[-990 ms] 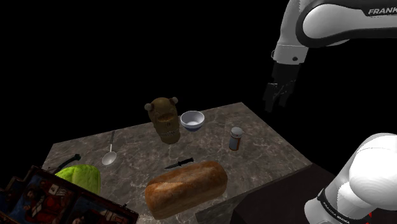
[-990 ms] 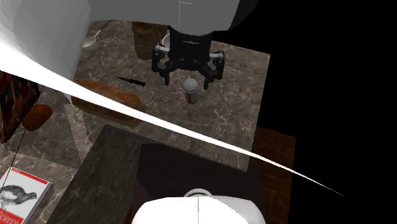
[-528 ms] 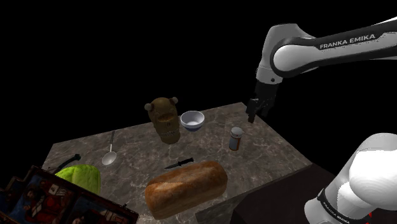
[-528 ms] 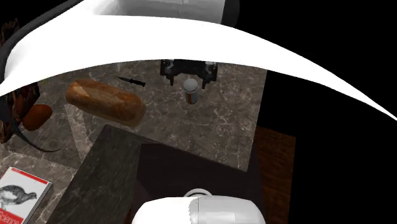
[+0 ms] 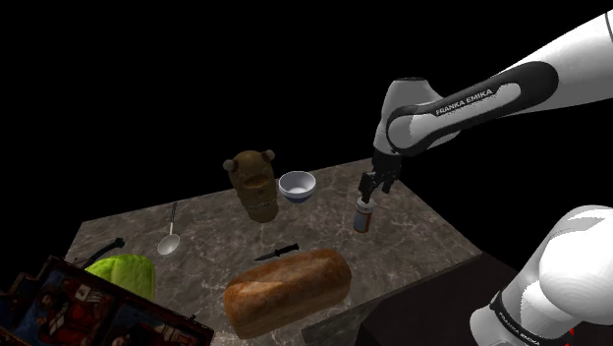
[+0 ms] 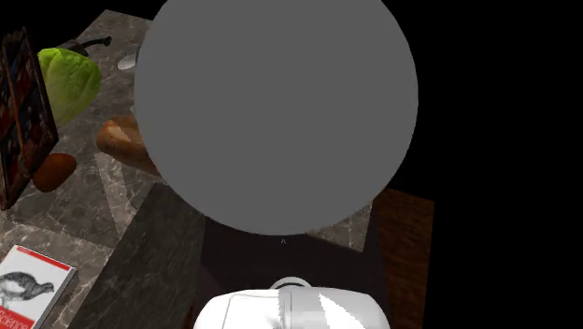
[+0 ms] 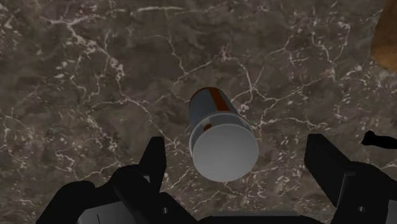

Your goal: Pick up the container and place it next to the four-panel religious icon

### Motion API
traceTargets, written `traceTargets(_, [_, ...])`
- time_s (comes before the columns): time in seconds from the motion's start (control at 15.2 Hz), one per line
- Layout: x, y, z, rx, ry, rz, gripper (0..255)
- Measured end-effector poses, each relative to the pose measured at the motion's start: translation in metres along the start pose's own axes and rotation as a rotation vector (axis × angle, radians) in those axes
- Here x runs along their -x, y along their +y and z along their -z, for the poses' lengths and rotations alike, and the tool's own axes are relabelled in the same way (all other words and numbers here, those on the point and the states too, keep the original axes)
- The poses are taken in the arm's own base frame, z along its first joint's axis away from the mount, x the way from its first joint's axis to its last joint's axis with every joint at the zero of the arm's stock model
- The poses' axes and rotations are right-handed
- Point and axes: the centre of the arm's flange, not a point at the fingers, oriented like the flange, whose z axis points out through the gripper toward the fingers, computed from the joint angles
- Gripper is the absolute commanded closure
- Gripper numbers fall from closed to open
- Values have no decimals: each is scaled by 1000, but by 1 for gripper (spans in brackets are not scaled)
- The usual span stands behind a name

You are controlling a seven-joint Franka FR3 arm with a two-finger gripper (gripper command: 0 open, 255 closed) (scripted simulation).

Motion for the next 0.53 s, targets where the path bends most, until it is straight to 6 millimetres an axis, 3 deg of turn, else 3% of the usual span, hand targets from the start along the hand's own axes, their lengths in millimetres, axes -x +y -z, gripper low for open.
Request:
traceTargets(0.2, [-17,2,-29,4,19,-1,0])
traceTargets(0.53, [-20,3,-58,4,24,-1,0])
